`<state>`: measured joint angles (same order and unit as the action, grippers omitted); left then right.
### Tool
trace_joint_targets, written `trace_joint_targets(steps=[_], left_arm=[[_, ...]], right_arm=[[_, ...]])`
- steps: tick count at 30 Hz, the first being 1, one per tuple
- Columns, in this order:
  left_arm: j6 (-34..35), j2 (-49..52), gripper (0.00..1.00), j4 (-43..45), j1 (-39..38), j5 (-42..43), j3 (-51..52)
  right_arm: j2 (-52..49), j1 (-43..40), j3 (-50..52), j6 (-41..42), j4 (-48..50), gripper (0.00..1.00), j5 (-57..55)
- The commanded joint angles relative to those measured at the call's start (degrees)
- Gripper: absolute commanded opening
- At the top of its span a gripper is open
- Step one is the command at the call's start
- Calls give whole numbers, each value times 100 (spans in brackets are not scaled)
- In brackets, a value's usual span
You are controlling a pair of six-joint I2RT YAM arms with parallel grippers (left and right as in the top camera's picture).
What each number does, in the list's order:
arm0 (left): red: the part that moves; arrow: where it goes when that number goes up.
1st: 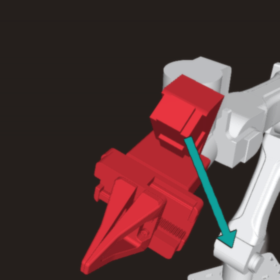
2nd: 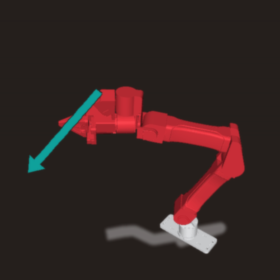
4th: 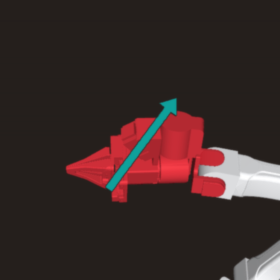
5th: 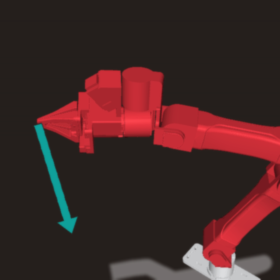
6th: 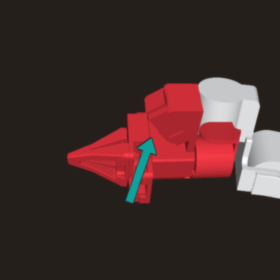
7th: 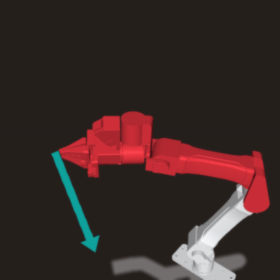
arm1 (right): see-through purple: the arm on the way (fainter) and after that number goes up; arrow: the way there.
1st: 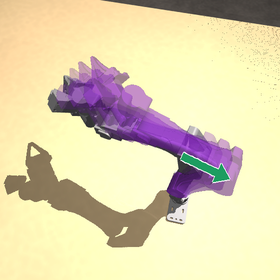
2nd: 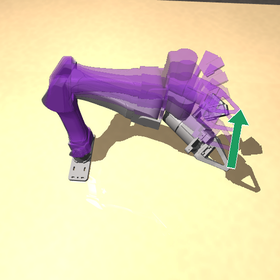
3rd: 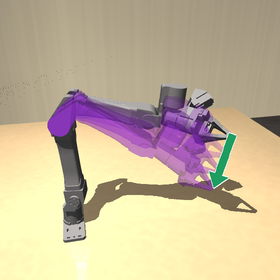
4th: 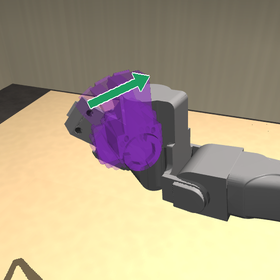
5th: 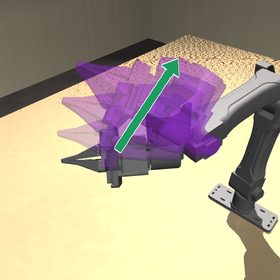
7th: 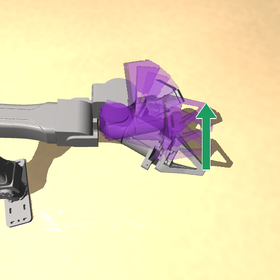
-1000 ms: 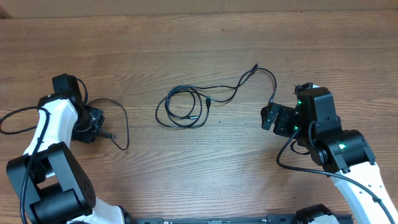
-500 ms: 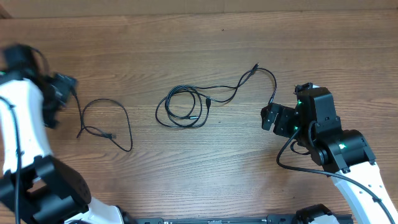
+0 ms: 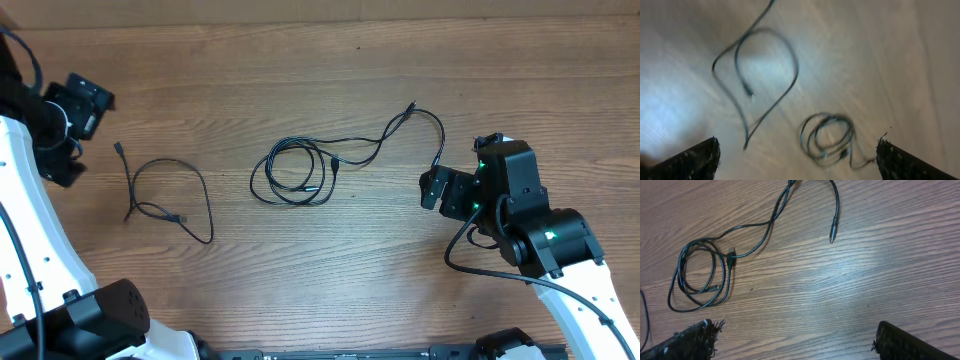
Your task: Untangle cables
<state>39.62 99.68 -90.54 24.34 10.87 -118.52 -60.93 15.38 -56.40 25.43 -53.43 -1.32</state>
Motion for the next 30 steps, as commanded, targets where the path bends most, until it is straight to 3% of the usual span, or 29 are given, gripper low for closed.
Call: trace_joint_targets(steps=[1, 5, 6, 7, 8, 15, 19, 24, 30], left_arm=[[352, -2, 100, -485, 0, 57, 96], [520, -4, 95, -627, -210, 131, 251], [520, -4, 43, -627, -507, 55, 378], [529, -4, 20, -625, -662, -13, 442], [579, -4, 5, -627, -800, -92, 496], [765, -4, 5, -514, -2085, -1040, 1196], [1252, -4, 5, -87, -2767, -1390, 2013], [2170, -4, 5, 649, -3180, -1403, 3353], [1906, -4, 5, 638, -3209, -1285, 4387]], right_arm=[[-2, -28, -55, -13, 15, 100, 13], [-2, -28, -55, -15, 15, 100, 13], [-2, -28, -55, -15, 15, 100, 13], [-2, -28, -55, -15, 15, 100, 13], [-2, -31, -55, -15, 15, 100, 13], [-2, -28, -55, -13, 15, 100, 13], [-2, -28, -55, -13, 15, 100, 13], [-2, -28, -55, -15, 15, 100, 13], [-2, -31, -55, -15, 15, 100, 11]])
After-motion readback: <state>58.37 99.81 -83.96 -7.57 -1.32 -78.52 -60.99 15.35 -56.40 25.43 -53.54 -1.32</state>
